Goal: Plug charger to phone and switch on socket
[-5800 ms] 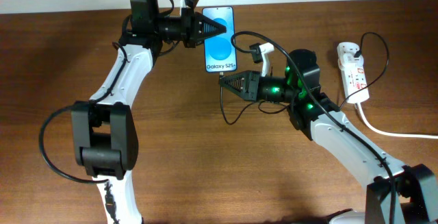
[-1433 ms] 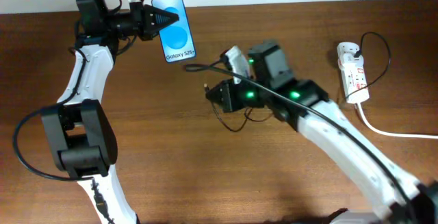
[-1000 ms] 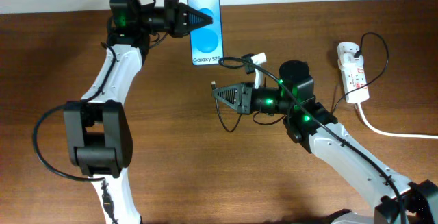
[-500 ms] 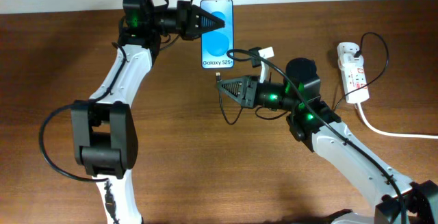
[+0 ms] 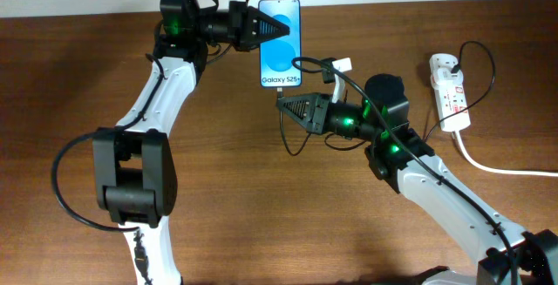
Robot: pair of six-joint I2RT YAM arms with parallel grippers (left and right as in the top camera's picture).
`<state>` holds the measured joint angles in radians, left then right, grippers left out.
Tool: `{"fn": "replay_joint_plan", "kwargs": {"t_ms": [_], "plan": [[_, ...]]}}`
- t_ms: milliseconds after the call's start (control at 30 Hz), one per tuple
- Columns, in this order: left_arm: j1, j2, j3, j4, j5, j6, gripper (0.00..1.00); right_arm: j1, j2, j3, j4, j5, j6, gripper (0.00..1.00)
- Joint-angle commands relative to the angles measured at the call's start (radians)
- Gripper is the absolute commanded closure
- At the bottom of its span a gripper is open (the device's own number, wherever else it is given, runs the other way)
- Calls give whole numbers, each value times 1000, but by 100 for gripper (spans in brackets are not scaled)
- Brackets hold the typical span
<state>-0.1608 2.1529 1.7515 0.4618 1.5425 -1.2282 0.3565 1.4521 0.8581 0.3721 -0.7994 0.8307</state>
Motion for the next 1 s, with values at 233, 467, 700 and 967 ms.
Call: {"fn": "replay_joint_plan", "kwargs": {"t_ms": [233, 467, 700, 967], "plan": [[-5, -13, 12, 9, 21, -10, 100, -56, -6, -4, 55, 48, 28, 96], [-5, -13, 12, 9, -74, -11, 100, -48, -2, -5, 21, -63, 39, 96], [-5, -13, 12, 10, -72, -10, 100, -48, 8, -4, 19, -139, 35, 96], [-8, -13, 12, 9, -26, -11, 100, -49, 10, -4, 29, -104, 23, 96]]}}
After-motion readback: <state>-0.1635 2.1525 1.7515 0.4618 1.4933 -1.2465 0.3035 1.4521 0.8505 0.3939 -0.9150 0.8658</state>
